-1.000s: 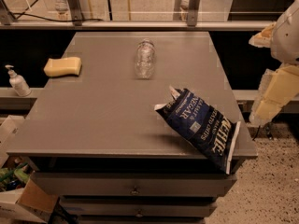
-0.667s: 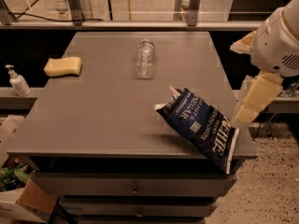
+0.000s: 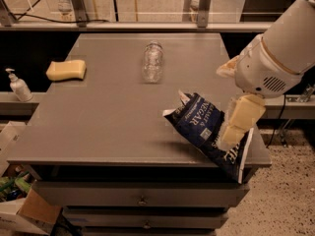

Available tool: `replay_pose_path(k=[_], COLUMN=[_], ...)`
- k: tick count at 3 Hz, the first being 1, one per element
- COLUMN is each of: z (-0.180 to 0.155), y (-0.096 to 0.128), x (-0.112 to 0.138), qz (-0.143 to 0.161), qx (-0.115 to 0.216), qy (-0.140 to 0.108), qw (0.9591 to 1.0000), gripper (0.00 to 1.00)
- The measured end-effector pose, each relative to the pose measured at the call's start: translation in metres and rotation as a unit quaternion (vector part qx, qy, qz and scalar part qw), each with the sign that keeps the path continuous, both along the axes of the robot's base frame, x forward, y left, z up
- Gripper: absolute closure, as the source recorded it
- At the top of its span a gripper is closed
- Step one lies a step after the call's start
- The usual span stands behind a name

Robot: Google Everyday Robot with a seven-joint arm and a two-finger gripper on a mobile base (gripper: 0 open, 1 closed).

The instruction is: Move blue chip bag near sponge

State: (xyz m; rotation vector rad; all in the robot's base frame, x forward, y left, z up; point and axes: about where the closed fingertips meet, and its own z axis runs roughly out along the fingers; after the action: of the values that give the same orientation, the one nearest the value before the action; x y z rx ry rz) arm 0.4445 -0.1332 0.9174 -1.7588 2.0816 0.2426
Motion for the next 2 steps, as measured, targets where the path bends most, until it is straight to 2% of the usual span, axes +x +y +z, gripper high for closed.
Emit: replay_pose_path(k=[1, 2], z=[-0.03, -0.061], y=[0.017, 0.039], x=[-0.003, 0.001], qz=[0.009, 0.022], qx=[0.016, 0.034], qy=[0.02, 0.022], qw=[0.9996, 0.9989], gripper=[0.0, 0.0])
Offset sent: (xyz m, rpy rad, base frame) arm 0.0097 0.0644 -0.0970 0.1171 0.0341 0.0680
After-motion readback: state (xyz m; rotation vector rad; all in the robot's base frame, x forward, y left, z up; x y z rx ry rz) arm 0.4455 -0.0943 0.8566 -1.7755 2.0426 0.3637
